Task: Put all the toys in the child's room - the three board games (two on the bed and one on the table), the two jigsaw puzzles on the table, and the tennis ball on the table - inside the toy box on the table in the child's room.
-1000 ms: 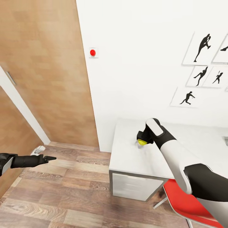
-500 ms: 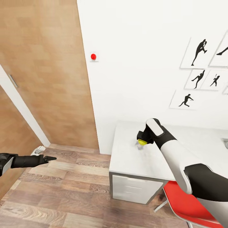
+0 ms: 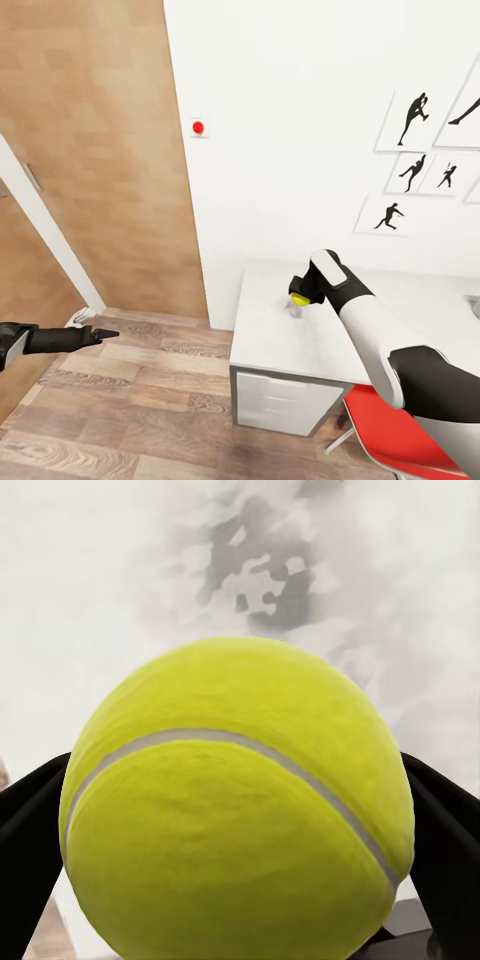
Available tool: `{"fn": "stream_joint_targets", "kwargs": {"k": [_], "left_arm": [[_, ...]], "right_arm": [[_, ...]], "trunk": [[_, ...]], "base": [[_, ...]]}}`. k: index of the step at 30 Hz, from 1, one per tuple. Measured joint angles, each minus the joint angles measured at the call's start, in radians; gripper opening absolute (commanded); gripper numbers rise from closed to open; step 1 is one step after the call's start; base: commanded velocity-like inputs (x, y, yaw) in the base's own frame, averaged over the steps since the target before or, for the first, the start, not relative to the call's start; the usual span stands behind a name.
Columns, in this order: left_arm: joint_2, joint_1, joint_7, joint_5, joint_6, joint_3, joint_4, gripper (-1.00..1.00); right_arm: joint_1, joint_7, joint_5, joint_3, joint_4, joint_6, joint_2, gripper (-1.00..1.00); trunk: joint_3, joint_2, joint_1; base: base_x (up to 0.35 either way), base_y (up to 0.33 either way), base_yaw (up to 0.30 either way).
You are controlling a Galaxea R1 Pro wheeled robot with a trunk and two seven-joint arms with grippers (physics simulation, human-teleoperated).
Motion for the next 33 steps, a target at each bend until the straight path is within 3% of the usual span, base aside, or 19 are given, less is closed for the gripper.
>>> {"fn": "stream_joint_targets", "kwargs": {"k": [33], "left_arm": [[0.004,0.0,-0.005,-0.006,0.021,0.004,0.0,1.0]], "right_arm": [[-0.001,-0.001,-0.002,-0.022,0.0,0.051,-0.001,-1.0]], "trunk": [[0.055,0.0,0.0]], "base": [[0.0,0.0,0.035]]}}
